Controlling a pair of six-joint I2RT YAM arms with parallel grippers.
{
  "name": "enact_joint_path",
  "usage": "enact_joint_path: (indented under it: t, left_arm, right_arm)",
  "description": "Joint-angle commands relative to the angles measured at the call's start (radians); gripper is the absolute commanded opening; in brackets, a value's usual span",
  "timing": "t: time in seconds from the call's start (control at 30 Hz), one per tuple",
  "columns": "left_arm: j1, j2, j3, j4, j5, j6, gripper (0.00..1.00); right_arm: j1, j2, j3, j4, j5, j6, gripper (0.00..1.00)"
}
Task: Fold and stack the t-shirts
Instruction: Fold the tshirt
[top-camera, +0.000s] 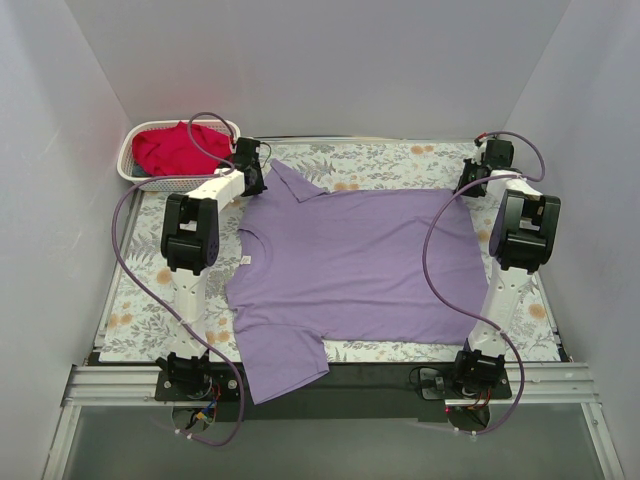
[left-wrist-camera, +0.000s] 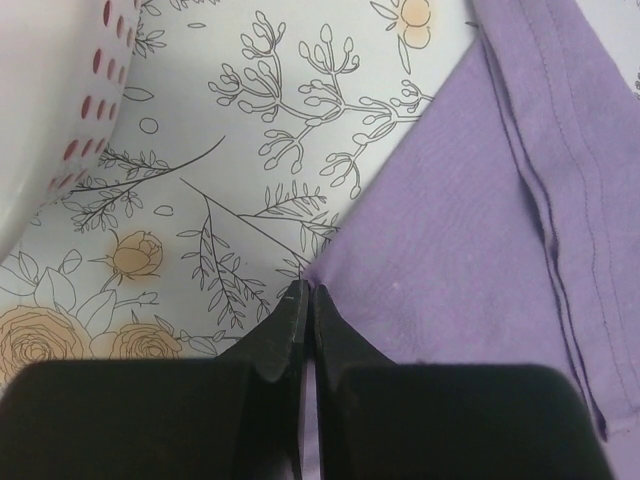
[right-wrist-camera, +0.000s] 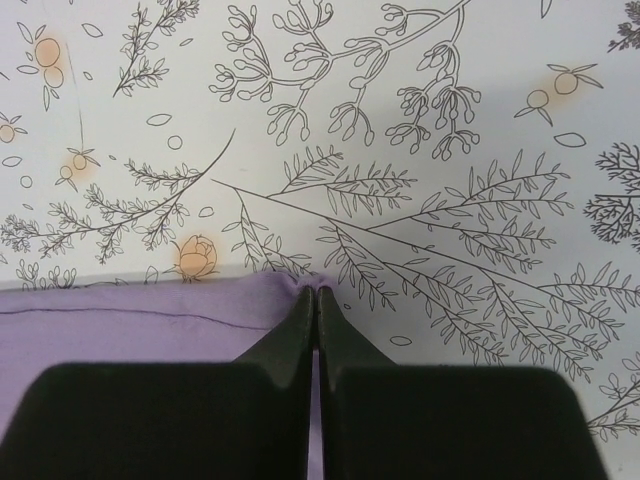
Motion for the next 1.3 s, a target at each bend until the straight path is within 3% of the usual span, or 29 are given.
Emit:
enact_joint_path:
  t: [0.0, 0.6, 1.27]
  left_arm:
    - [-0.008, -0.004, 0.021, -0.082, -0.024, 0.011, 0.0]
    - [0.007, -0.172, -0.061, -0.06, -0.017, -0.018, 0.0]
    - [0.047, -0.136, -0.005, 0.01, 0.065, 0.003, 0.0]
  right_arm:
    - [-0.012, -0.065, 0.003, -0.007, -0.024, 0.024, 0.01]
    - [-0.046, -0.228, -0.093, -0.007, -0.046, 0.042, 0.01]
    - [-0.058, -0.13, 0.004, -0.007, -0.064, 0.019, 0.01]
